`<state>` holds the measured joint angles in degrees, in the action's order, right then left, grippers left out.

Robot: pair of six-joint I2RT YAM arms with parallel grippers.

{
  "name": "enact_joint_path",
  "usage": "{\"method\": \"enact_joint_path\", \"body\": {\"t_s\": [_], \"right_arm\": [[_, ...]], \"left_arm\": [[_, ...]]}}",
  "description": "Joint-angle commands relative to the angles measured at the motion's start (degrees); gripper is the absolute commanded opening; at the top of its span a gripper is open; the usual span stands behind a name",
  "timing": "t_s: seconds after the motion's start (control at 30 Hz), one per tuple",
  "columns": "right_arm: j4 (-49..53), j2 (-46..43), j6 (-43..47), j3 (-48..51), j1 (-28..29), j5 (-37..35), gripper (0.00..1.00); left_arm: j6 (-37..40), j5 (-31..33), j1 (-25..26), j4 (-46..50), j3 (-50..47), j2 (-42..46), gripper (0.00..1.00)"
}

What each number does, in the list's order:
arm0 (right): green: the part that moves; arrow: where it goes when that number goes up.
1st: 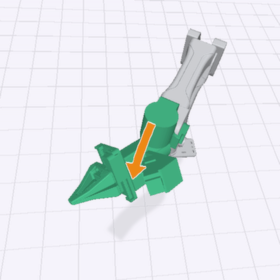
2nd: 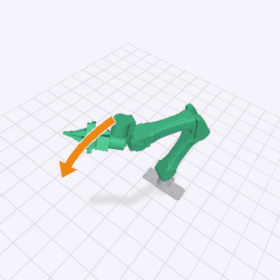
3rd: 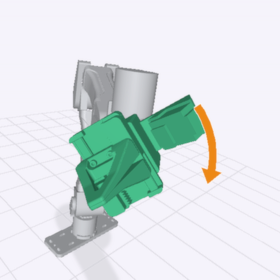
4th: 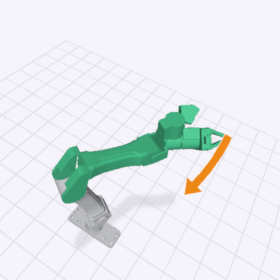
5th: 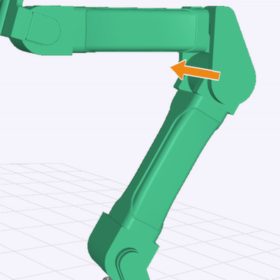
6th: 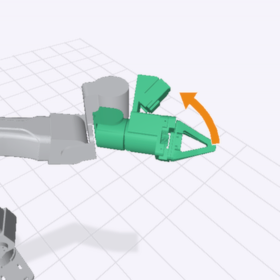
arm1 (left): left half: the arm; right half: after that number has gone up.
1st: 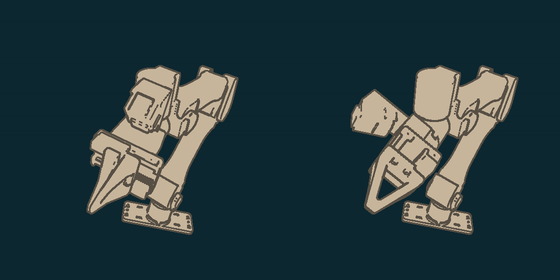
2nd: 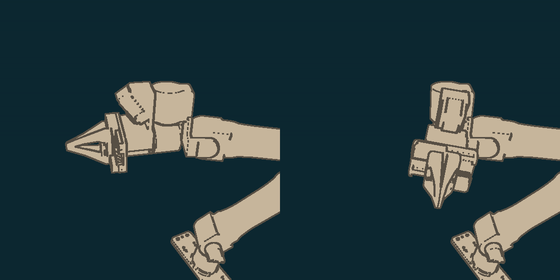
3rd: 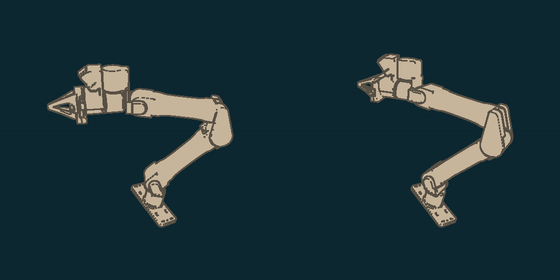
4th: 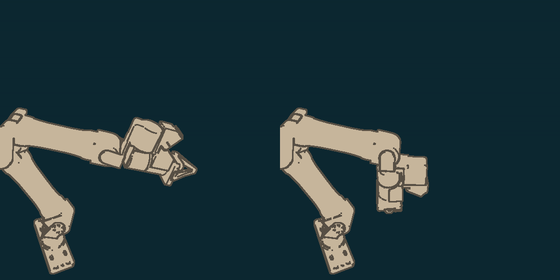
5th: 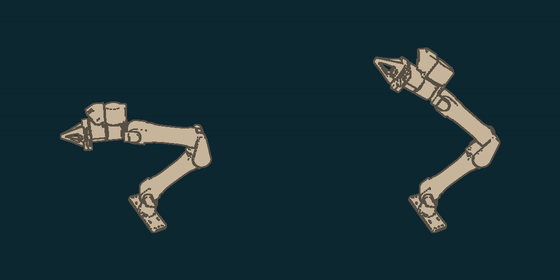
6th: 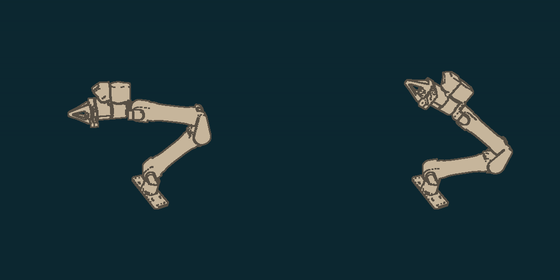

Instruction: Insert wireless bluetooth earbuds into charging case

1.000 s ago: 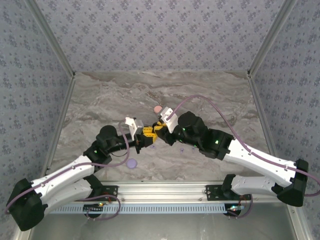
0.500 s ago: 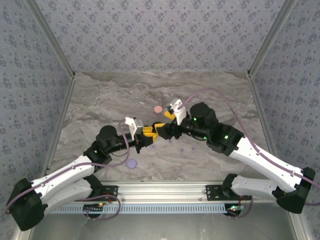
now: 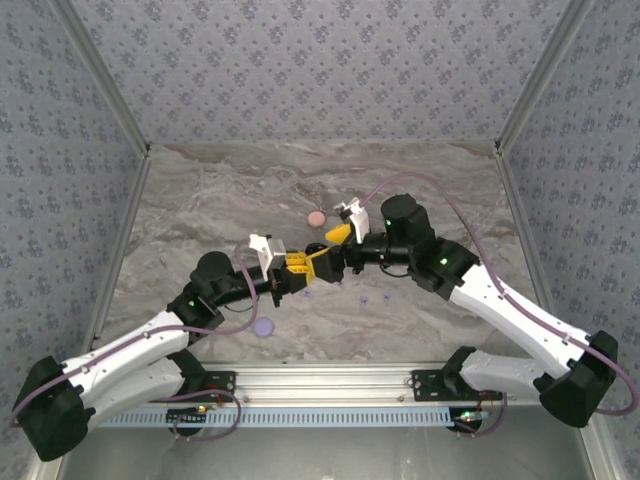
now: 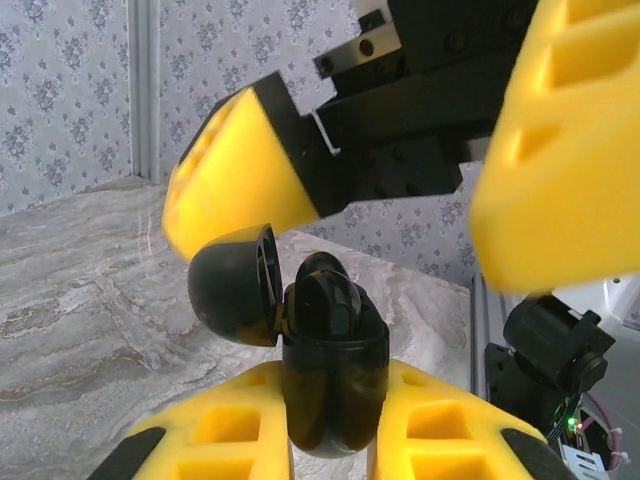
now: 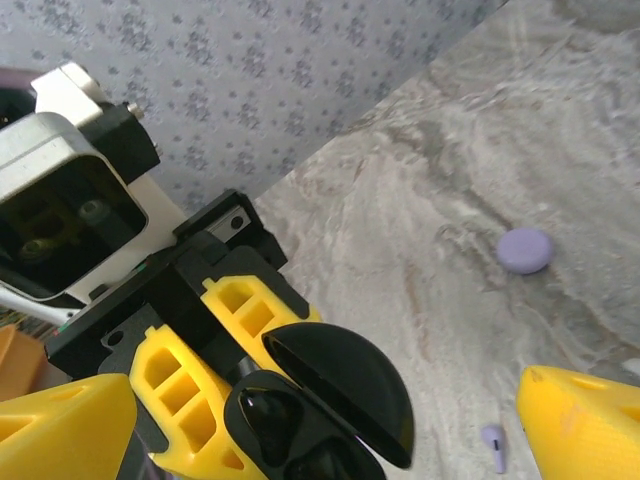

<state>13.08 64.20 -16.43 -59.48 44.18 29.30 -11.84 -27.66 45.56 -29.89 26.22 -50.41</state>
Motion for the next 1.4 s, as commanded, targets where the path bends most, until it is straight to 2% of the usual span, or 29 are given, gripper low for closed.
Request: {"method": "enact_joint_path", "body": {"t_s": [0.0, 0.13, 0.33, 0.57, 0.73, 0.83, 0.93, 1.13, 1.3, 1.37], "right_arm": [[-2.67, 0.56, -1.75, -0.53, 0.80, 5.81, 1.00], [-3.49, 0.40, -1.78, -0.98, 1.21, 7.80, 1.00], [-3.54, -1.81, -1.20, -0.72, 1.37, 9.54, 0.92], [-0.02, -4.98, 0.21, 1.07, 1.68, 6.45, 0.90], [4.02, -5.69, 1.20, 1.02, 1.57, -0.56, 0.95], [7.77, -6.68, 1.88, 0.03, 1.45, -9.28, 1.00], [9.79, -8.32, 0.58, 0.40, 0.01, -17.22, 1.00], [8.48, -11.79, -7.21, 6.16, -7.67, -18.59, 1.00], [11.19, -13.15, -10.50, 9.55, -11.14, -21.51, 1.00], [12.03, -13.29, -10.80, 10.32, -11.88, -21.90, 1.00]], "left_arm": [[0.21, -0.95, 0.58, -2.42, 1.47, 0.39, 0.00], [0.43, -0.48, 0.61, -1.93, 1.56, 0.39, 0.00], [0.75, 0.48, 0.62, -1.05, 1.55, 0.40, 0.00], [0.93, 1.10, 0.62, -0.70, 1.56, 0.39, 0.00], [0.73, 1.40, 0.67, -0.72, 1.51, 0.39, 0.00], [0.67, 3.41, 0.60, 0.94, 2.10, 0.31, 0.00], [0.76, 7.35, 0.61, 4.08, 2.99, -0.52, 0.00], [-1.48, 12.02, -1.35, 7.66, 5.32, -6.26, 0.00], [-6.21, 12.03, -6.09, 11.68, 10.21, -16.32, 0.00], [-7.14, 14.62, -7.14, 13.52, 12.42, -21.35, 0.00]]}}
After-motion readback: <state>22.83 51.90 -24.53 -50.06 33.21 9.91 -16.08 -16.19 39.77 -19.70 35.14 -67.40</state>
